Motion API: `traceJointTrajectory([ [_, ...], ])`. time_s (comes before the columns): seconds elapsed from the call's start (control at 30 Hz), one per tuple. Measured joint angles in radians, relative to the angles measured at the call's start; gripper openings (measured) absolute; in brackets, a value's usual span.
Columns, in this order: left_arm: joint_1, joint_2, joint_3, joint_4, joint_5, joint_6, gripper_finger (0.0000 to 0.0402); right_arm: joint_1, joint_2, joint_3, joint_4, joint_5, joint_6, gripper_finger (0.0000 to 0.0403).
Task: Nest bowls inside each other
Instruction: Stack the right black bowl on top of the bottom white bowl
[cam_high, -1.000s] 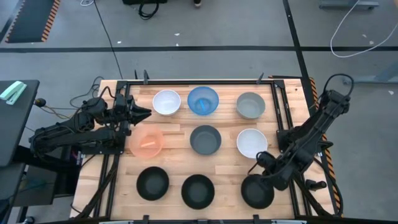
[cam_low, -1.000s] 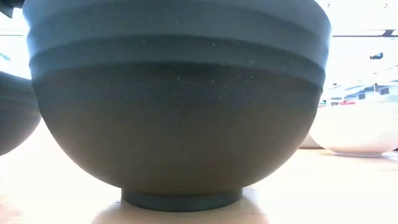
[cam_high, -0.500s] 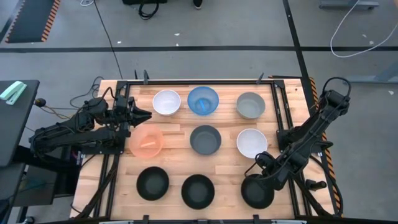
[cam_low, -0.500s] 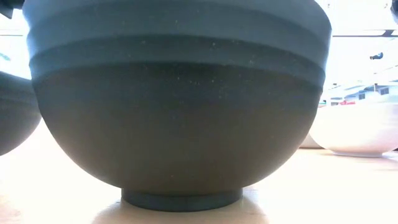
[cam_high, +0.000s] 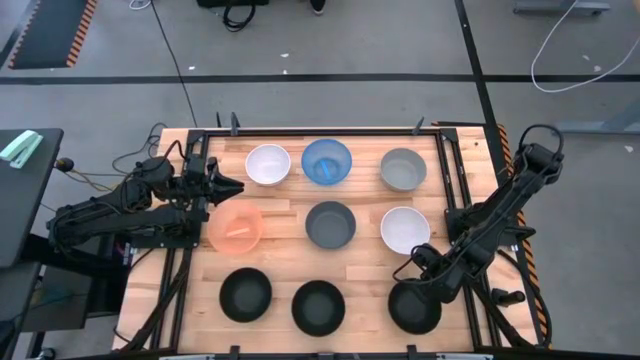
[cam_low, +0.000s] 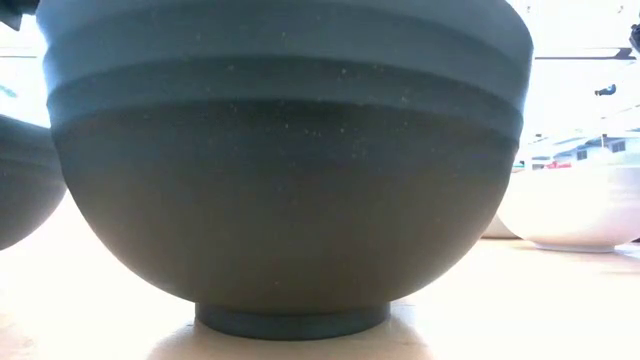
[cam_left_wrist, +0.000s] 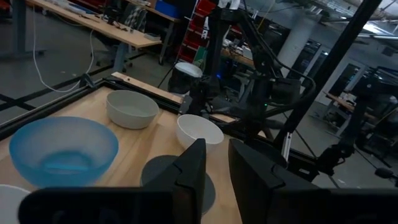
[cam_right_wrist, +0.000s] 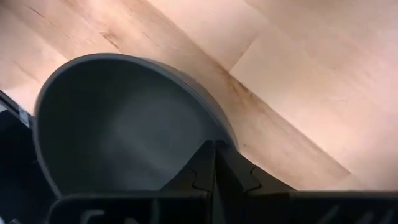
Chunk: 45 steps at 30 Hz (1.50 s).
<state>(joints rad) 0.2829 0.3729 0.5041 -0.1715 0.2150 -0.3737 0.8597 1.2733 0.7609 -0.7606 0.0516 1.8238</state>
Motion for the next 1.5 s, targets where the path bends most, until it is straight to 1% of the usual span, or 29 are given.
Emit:
traceJointTrajectory([
  [0.23,0.0,0.0,0.0,0.0,0.0,0.0,0.0083,0.0,-0.048,0.027,0.001,-0.004,0.017,0.0019],
  [0.4,0.0,0.0,0.0,0.0,0.0,-0.001,0.0082,0.0,-0.049,0.027,-0.043,-0.024,0.016,0.0024],
  [0.53,0.0,0.0,0.0,0.0,0.0,-0.002,0.0076,0.0,-0.049,0.027,-0.089,-0.038,0.016,0.0036],
  [1.0,0.0,0.0,0.0,-0.001,0.0,-0.005,0.0079,0.0,-0.038,-0.011,-0.084,-0.063,0.009,0.0093],
  [1.17,0.0,0.0,0.0,-0.001,0.0,-0.008,0.0079,0.0,-0.038,-0.045,-0.036,-0.07,0.013,0.0105],
  [1.37,0.0,0.0,0.0,-0.001,0.0,-0.008,0.0073,0.0,-0.038,-0.076,0.029,-0.072,0.014,0.0107],
  [1.5,0.0,0.0,0.0,-0.001,0.0,-0.009,0.0076,0.0,-0.038,-0.133,0.128,-0.072,0.026,0.0108],
])
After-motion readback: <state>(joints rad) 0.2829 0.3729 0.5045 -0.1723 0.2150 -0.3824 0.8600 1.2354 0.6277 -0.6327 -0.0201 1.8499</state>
